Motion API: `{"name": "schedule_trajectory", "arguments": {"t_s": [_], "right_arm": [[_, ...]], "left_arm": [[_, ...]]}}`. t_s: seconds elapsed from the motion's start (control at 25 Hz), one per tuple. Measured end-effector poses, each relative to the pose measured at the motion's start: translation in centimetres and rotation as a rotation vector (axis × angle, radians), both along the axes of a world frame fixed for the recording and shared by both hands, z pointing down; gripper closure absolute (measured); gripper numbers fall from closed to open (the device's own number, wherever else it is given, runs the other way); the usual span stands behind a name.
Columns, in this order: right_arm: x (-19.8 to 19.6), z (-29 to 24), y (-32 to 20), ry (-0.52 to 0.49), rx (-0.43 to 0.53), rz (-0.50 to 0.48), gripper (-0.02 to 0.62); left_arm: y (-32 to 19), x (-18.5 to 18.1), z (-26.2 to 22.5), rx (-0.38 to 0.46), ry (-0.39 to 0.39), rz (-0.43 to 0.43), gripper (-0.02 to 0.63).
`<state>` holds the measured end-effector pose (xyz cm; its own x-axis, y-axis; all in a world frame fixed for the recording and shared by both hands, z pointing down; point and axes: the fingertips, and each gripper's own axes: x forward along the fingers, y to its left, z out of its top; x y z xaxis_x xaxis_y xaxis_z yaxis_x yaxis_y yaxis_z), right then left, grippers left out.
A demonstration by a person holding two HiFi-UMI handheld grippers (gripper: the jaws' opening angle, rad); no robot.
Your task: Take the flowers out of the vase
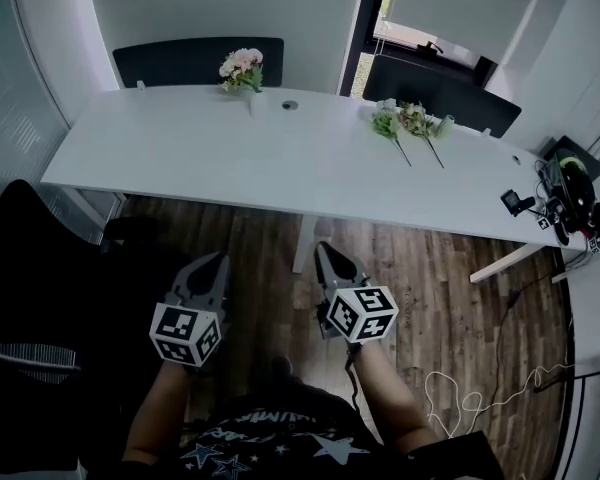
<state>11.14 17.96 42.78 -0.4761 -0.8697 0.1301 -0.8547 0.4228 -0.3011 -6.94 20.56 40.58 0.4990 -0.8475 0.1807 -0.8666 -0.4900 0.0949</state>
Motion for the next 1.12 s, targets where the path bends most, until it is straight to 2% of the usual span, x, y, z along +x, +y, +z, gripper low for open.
{"name": "schedule_trajectory", "arguments": {"t_s": [0.28, 0.56, 1.12], "right_arm": [[1.4, 0.6, -5.3, 0.022, -0.013, -0.033, 0.594], [3.3, 1.2, -7.9, 0.010, -0.034, -0.028, 0.594], [1.8, 2.1, -13.4, 0.056, -0.047, -0.031, 0.594]], "left_arm": [[-5.3, 1.3, 0.6, 0.003, 0.008, -0.032, 0.598], [-8.3, 2.5, 0.5, -0.009, -0.018, -0.033, 0.598], [-14.8, 0.9, 0.6, -0.003, -0.005, -0.030, 0.598]]}}
